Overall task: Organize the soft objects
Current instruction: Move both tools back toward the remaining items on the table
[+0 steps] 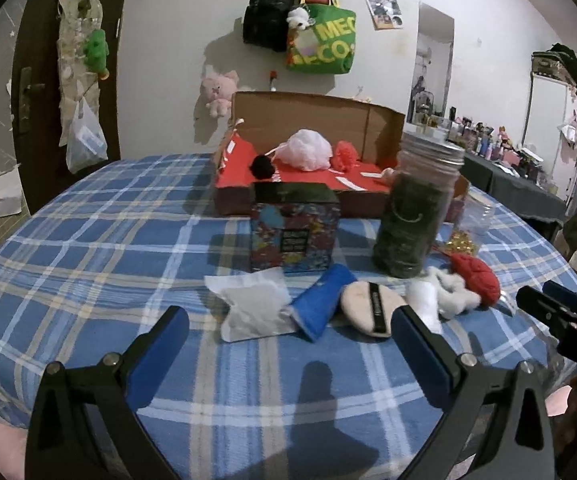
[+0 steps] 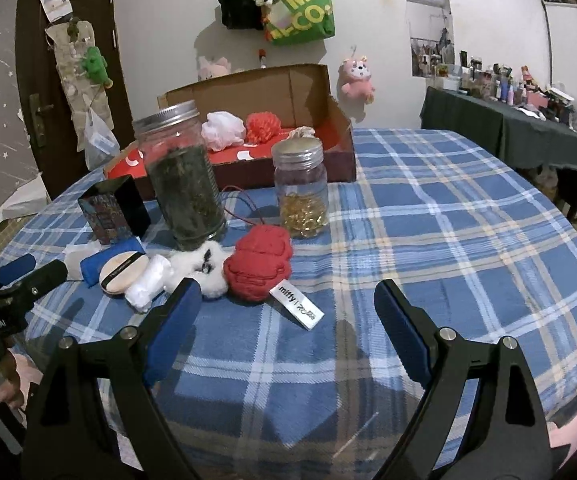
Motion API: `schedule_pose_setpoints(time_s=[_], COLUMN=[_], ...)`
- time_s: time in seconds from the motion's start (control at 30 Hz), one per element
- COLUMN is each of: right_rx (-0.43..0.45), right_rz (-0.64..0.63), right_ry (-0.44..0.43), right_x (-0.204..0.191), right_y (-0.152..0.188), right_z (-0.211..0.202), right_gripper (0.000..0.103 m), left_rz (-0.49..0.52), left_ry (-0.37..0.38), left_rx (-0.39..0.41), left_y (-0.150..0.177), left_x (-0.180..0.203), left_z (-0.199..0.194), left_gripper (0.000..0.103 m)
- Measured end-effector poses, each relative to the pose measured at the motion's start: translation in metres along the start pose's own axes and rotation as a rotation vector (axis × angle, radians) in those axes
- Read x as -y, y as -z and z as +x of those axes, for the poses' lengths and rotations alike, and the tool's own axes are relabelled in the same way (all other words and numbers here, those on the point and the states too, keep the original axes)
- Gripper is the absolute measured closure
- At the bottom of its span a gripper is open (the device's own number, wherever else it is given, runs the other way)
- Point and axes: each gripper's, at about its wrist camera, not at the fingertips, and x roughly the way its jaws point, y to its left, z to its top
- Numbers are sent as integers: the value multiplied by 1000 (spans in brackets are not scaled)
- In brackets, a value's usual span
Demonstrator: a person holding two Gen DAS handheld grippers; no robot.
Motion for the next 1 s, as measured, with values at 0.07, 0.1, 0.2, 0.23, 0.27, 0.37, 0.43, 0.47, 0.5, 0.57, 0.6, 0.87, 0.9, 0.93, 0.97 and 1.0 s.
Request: schedule_pose_setpoints(time_s=[0.07, 0.1, 0.2, 0.23, 0.27, 0.37, 0.43, 0.47, 0.5, 0.57, 0.6, 0.87, 0.9, 0.93, 0.97, 1.0], right_rx=[-10, -14, -25, -33, -37, -51, -55, -58, -61, -68, -73, -109, -112, -116, -119, -122], right_rz=[2, 6, 15, 17, 18, 21, 19, 20, 21, 25, 26, 43, 46, 47, 45, 43], right_ry=[-6, -15, -43, -46, -46, -54, -45, -41, -39, -37, -31, -33, -36, -36, -35, -34], right_x=[-2, -3, -6, -7, -9, -13, -15, -16, -16, -15, -14, -8, -8, -7, -7, -7], right_y=[-1, -2, -7, -10, -11, -19, -23, -24, -26, -28, -30, -29, -29, -28, -28, -28], right_z=[4, 6, 13, 17, 19, 27, 31, 33, 35, 38, 40, 50, 50, 51, 51, 52], right_gripper=[14, 14, 14, 14, 14, 14, 14, 14, 14, 14, 14, 14, 14, 14, 14, 14], left_rz=[2, 3, -3, -6, -8, -1, 8, 10, 11, 23, 31, 25, 37, 49, 59, 66], left_ry=[-7, -10, -30, -36, -38, -47, -61, -70, -83, -103, -111, -32, -27, -25, -24, -18], left_rx=[-20, -28, -66, -79, -89, -109, -131, -139, -148, -178, -195, -260, -260, -262, -264, -267], left_y=[-2, -3, -7, -8, -9, -13, -16, -18, -19, -21, -21, -21, -21, -21, -21, -22], left_x=[-6, -9, -19, -22, -25, -32, -37, -40, -43, -49, -52, -55, -51, -48, -45, -42], left_z=[3, 5, 13, 16, 19, 25, 31, 33, 36, 42, 46, 55, 56, 57, 58, 59], left_gripper=[0, 0, 0, 0, 0, 0, 0, 0, 0, 0, 0, 0, 0, 0, 0, 0])
